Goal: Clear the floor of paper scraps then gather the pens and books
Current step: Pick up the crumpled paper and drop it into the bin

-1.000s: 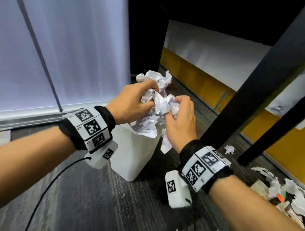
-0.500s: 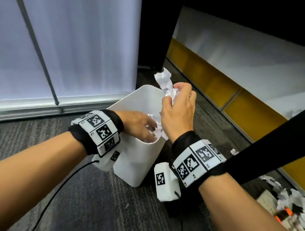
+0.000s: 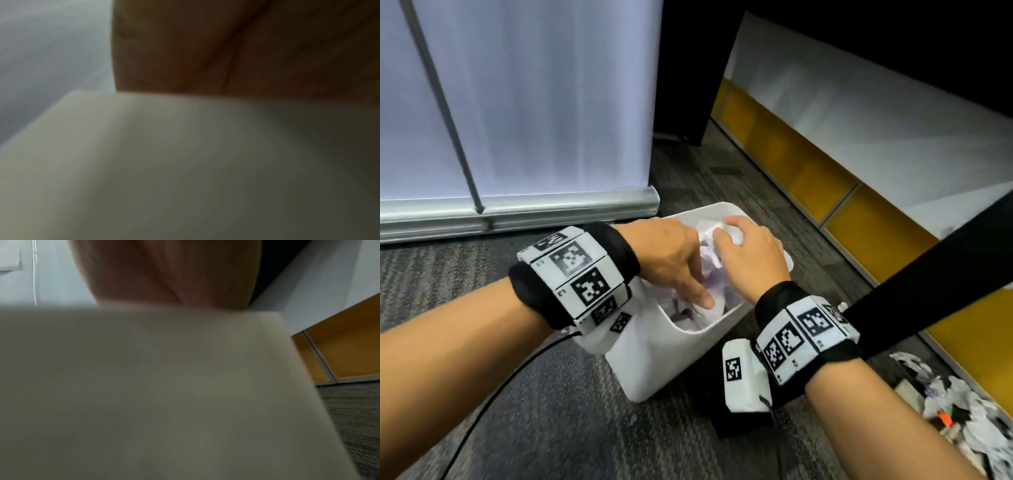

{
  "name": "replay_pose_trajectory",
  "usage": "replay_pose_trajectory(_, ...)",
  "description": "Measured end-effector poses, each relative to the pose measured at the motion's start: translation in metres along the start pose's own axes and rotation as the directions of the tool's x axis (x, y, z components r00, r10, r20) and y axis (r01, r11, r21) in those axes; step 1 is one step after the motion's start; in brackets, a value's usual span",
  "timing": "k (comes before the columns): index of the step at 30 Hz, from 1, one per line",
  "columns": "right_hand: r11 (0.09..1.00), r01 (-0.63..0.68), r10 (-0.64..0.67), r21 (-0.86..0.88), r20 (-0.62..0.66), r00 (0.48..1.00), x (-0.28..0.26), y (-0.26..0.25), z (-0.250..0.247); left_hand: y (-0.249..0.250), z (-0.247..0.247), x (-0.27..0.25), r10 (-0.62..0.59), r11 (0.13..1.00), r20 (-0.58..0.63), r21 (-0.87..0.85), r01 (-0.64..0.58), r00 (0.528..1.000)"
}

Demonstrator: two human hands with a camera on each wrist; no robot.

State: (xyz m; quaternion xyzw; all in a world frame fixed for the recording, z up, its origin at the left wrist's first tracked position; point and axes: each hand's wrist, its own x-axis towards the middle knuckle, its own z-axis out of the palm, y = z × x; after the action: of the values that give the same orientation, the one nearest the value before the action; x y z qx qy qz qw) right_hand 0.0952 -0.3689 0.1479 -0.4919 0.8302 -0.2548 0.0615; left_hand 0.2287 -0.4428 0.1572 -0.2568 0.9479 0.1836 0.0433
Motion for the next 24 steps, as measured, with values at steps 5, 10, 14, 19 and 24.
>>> replay_pose_trajectory(5, 0.977, 0.109, -0.101, 0.185, -0.052, 0.994, -0.031, 0.018, -0.031, 0.021, -0.004, -0.001, -0.058, 0.990, -0.272, 0.106, 0.090, 0.961)
replay_pose_trajectory(10, 0.949, 0.207, -0.232, 0.237, 0.079, 0.970, -0.091, 0.059, -0.063, 0.084, 0.000, -0.016, 0.026, 1.000, -0.529, 0.026, -0.015, 0.848)
replay_pose_trajectory(14, 0.957, 0.189, -0.244, 0.220, 0.255, 0.936, -0.135, 0.114, -0.089, 0.146, 0.027, -0.024, 0.109, 0.992, -0.493, -0.004, -0.128, 0.863)
replay_pose_trajectory(19, 0.991, 0.086, -0.121, 0.101, 0.431, 0.894, -0.178, 0.194, -0.127, 0.219, 0.063, 0.000, 0.297, 0.952, -0.170, -0.021, -0.305, 0.940)
replay_pose_trajectory(24, 0.987, -0.153, 0.156, -0.048, 0.499, 0.853, -0.225, 0.290, -0.165, 0.298, 0.106, 0.053, 0.369, 0.929, 0.010, -0.029, -0.368, 0.930)
